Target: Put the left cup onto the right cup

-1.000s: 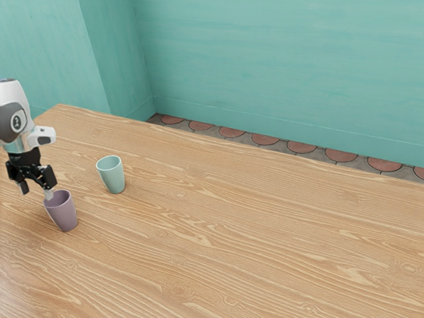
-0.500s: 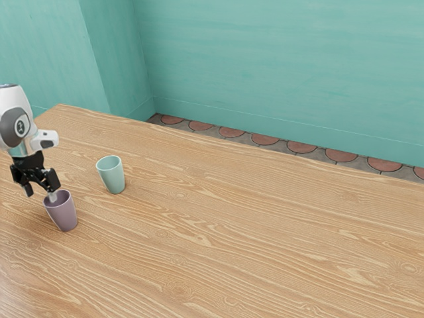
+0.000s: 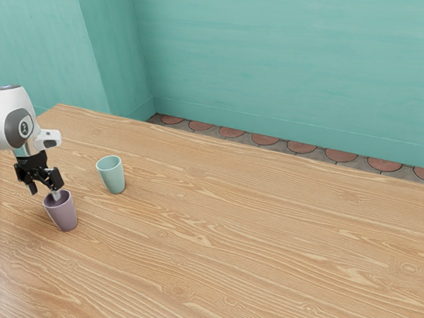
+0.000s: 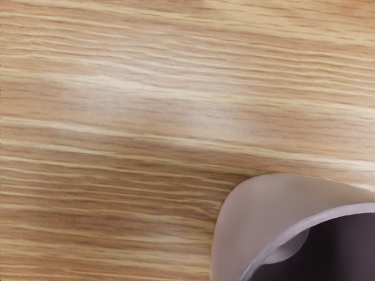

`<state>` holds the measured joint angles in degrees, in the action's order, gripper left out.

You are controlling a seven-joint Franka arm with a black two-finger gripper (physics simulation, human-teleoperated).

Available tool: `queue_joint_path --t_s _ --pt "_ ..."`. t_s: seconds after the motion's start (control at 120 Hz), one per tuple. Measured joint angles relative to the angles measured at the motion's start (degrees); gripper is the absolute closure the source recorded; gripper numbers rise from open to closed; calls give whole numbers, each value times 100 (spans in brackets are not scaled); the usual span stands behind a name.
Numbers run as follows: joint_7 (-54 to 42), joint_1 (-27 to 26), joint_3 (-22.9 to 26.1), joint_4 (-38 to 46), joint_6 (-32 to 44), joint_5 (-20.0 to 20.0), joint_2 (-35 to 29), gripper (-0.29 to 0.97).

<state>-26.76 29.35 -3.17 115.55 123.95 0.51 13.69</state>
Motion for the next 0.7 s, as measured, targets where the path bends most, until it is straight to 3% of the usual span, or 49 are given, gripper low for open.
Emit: queue_joint_path --t_s 0.7 --pt "-28 -8 1 5 200 -23 199 0"
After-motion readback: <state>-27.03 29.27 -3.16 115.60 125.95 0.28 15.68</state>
